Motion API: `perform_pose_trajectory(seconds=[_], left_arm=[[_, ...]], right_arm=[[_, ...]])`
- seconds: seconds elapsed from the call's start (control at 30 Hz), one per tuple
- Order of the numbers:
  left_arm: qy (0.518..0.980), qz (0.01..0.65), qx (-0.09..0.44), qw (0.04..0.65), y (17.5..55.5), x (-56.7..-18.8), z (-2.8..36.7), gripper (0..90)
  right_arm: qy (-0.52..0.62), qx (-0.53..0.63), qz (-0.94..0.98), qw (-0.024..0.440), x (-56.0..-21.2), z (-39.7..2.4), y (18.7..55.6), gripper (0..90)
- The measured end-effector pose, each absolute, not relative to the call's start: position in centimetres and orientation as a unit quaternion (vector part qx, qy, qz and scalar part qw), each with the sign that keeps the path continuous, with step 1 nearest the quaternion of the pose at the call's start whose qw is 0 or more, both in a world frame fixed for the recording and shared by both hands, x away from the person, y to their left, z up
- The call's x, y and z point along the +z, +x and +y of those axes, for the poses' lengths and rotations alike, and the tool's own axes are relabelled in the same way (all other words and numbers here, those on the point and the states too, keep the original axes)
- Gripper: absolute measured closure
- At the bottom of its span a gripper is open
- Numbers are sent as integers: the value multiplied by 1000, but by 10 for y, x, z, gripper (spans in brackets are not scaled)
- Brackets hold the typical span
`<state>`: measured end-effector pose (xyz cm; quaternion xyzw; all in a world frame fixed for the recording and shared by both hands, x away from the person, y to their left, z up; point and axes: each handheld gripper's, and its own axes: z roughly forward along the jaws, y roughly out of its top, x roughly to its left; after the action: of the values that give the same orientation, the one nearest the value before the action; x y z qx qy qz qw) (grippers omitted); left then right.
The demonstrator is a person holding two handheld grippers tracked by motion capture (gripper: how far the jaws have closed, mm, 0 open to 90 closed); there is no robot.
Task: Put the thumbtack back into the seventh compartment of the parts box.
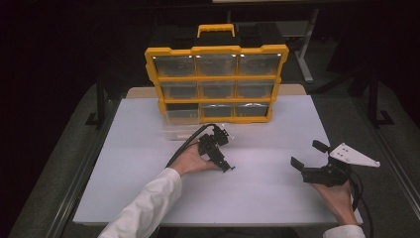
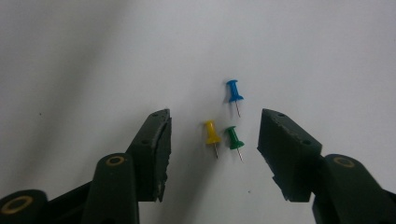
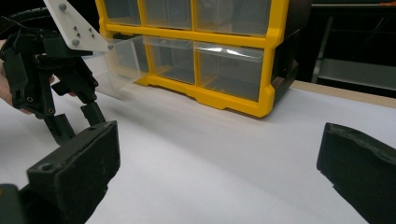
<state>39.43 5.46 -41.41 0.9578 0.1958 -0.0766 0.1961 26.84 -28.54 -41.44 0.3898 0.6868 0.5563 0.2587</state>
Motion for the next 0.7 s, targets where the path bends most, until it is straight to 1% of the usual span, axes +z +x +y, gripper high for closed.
perform_pose_trajectory(seconds=[0.1,0.2,0.3,0.43,0.47,0.67,0.7], left_arm=[[959,194,-77,190,393,-415,54,524],[961,196,-77,180,393,-417,53,543],[961,196,-76,180,393,-417,53,581],[958,198,-68,193,393,-415,54,633],[959,199,-59,194,391,-416,53,642],[960,202,-55,186,389,-419,50,682],[961,201,-52,185,387,-420,49,723]], right_arm=[[389,556,688,258,-415,-285,268,0],[388,554,690,258,-415,-285,269,0],[389,554,689,258,-415,-285,269,0],[389,554,689,259,-414,-285,268,0],[389,554,689,260,-414,-285,268,0],[389,554,688,260,-414,-286,268,0],[389,554,688,261,-414,-286,268,0]])
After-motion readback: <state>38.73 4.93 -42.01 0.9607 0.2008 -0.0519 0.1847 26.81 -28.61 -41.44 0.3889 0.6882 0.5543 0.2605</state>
